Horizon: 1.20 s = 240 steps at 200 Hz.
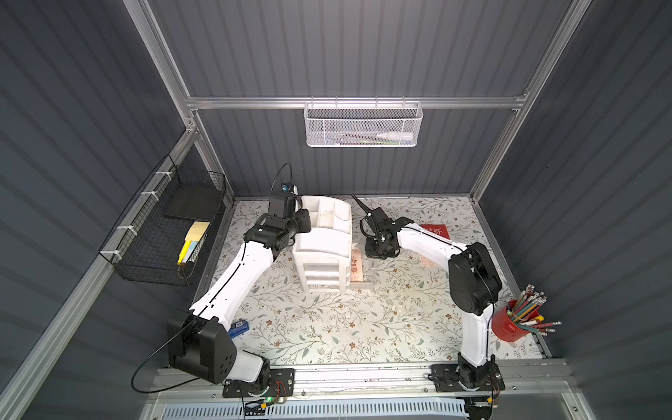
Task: Take the postcards out of the drawer
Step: Open the drawer in the storage box.
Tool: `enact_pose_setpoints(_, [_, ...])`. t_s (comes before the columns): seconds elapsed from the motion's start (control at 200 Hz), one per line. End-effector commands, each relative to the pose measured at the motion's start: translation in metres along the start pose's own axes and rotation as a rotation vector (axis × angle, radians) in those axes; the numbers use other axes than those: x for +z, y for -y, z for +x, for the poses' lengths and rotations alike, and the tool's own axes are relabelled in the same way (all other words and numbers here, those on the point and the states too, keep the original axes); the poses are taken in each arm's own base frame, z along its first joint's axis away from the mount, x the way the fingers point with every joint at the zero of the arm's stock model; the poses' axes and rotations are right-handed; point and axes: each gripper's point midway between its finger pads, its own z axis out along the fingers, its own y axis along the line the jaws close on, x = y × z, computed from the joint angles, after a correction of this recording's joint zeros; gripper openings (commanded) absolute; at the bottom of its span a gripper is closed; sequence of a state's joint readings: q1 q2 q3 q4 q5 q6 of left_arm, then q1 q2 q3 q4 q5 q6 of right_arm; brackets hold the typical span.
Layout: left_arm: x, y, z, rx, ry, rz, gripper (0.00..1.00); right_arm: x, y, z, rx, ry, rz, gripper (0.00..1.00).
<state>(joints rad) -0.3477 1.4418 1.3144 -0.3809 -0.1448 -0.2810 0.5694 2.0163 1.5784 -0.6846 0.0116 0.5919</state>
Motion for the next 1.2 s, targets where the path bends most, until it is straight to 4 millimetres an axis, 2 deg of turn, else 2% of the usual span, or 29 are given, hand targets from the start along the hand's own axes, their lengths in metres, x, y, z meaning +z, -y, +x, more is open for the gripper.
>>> enact_pose_setpoints(0.0, [0.018, -0.033, 0.072, 0.099, -0.249, -0.133, 0.00, -0.010, 0.018, 0.001, 0.002, -0.005, 0.013, 0.18])
enact_pose_setpoints(0.195, [0.019, -0.033, 0.073, 0.096, -0.252, -0.129, 0.00, -0.035, 0.008, -0.006, 0.001, 0.042, -0.042, 0.19])
enact_pose_setpoints(0.285, [0.021, -0.032, 0.074, 0.095, -0.255, -0.126, 0.00, -0.037, 0.008, -0.006, -0.001, 0.046, -0.039, 0.20])
enact_pose_setpoints(0.685, [0.019, -0.032, 0.073, 0.096, -0.251, -0.124, 0.00, -0.009, 0.000, -0.001, -0.007, -0.016, -0.032, 0.21])
enact_pose_setpoints(0.91, [0.021, -0.031, 0.075, 0.094, -0.255, -0.120, 0.00, 0.001, 0.002, 0.002, 0.004, -0.031, -0.011, 0.20])
enact_pose_setpoints(1.196, [0.021, -0.031, 0.075, 0.092, -0.255, -0.116, 0.00, 0.005, -0.001, 0.004, -0.001, -0.037, 0.002, 0.07])
